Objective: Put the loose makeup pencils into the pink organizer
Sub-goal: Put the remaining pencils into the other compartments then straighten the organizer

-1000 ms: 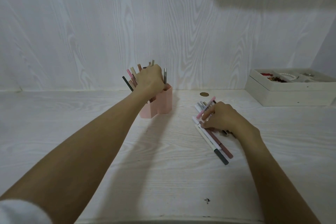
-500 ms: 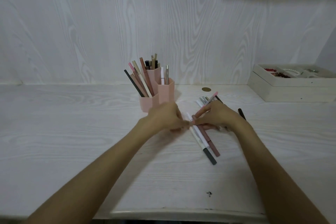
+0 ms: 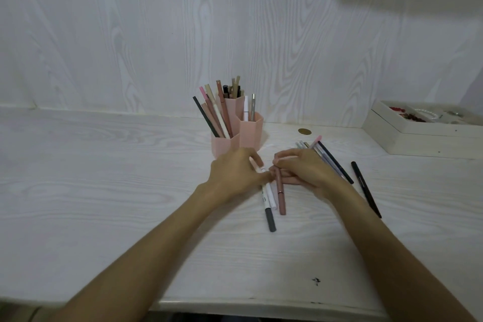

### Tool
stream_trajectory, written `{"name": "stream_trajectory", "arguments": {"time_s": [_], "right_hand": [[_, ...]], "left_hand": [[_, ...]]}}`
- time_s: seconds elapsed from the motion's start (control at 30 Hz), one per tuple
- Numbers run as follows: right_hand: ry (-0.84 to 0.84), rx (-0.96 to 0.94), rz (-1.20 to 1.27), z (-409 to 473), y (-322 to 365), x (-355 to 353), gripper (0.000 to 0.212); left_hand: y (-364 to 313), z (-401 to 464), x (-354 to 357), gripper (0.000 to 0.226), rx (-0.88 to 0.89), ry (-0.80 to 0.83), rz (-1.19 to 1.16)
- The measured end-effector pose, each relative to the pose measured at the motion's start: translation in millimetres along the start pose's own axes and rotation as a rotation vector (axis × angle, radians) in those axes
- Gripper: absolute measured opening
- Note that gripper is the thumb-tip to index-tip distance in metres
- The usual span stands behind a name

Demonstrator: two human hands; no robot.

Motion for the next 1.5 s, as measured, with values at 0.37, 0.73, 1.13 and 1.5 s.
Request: {"name": "stream_trajectory", "arguments": {"time_s": [0.37, 0.73, 1.13, 1.5], "right_hand": [[-0.676, -0.553, 0.222, -1, 97, -34, 0.017], [-0.664, -0.692, -0.711, 41, 127, 11, 0.022], [-0.232, -0.495, -1.045, 65, 87, 27, 0.047], [-0.418, -0.433, -0.713, 15, 47, 22, 0.006]], "left_hand": [[21, 6, -9, 0.038, -0.015, 0.084, -0.096], [28, 6, -14, 0.037, -0.041, 0.058, -0.134], [35, 2, -27, 0.027, -0.168, 0.182, -0.157], [35, 0, -27, 0.034, -0.234, 0.236, -0.052]]}}
Point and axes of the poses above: each hand's wrist, its own z-axis towards the middle knuckle, its own x-axis out of the palm, y = z × x, the point moved 5 cm from there along z, towards the middle knuckle, and after that the axes turned 6 degrees about -z, right-handed, at the moved point
